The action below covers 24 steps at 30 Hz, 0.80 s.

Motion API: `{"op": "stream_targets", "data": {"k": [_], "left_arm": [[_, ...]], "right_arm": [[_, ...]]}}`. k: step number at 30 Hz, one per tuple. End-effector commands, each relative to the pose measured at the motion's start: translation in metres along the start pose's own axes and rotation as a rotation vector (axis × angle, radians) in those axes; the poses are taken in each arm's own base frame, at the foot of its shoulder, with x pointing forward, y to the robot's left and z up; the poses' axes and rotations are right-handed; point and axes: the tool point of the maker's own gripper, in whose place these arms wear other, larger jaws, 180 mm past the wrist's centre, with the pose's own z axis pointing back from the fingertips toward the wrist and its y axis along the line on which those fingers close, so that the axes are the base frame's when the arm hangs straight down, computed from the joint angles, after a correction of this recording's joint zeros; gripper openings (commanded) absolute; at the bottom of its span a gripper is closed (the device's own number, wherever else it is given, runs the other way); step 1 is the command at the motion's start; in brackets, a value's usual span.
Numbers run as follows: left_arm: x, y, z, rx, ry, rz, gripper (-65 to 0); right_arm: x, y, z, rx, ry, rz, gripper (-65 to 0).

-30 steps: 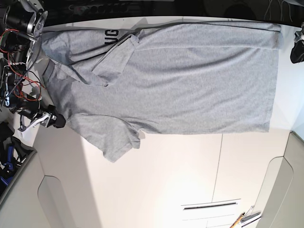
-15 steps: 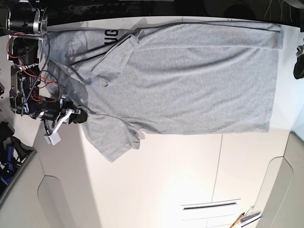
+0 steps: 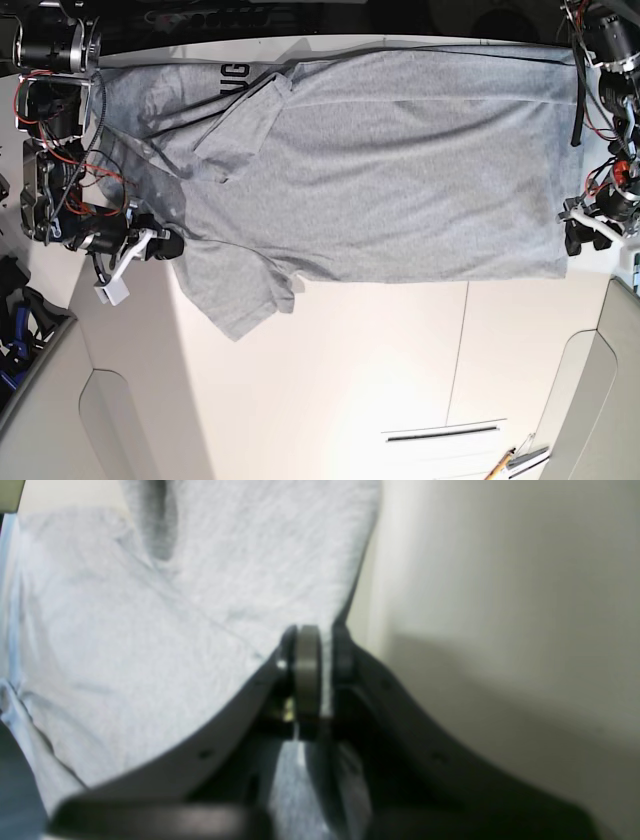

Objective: Fold the T-shirt properly
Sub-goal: 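Grasp the hem corners with both grippers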

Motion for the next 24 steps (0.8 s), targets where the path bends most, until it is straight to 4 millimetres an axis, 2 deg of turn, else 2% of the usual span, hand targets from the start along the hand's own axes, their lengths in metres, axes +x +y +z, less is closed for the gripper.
{"op": "stream_targets", "data": {"k": [1, 6, 8, 11, 16, 20, 21, 24], "left_arm": [[0.032, 0.012, -0.005, 0.024, -0.068, 0.007, -26.3], [0.051, 0.043, -0.038, 0.061, -0.029, 0.144, -26.3], [0.055, 0.046, -0.046, 0.028, -0.019, 0.209, -26.3], [0.046, 0.039, -0.056, -0.030, 0.013, 0.289, -26.3], [0.012, 0.013, -0.067, -0.091, 0.084, 0.348, -26.3], [0.006, -0.001, -0.071, -0.120, 0.094, 0.345, -26.4], [0.006, -0.001, -0.071, -0.120, 0.093, 0.345, -27.2], [0.007, 0.001, -0.070, -0.122, 0.097, 0.339, -36.4]], "right_arm": [[-0.013, -0.014, 0.005, -0.066, 0.084, 0.021, -65.0], [-0.013, -0.014, 0.005, -0.066, 0.084, 0.021, -65.0], [-0.012, -0.014, 0.005, -0.065, 0.083, 0.021, -65.0], [-0.012, -0.014, 0.005, -0.065, 0.083, 0.021, -65.0], [-0.012, -0.013, 0.005, -0.064, 0.082, 0.020, -65.0], [-0.012, -0.013, 0.004, -0.063, 0.082, 0.019, -65.0], [-0.012, -0.013, 0.004, -0.063, 0.082, 0.019, -65.0], [-0.012, -0.013, 0.004, -0.064, 0.082, 0.019, -65.0]]}}
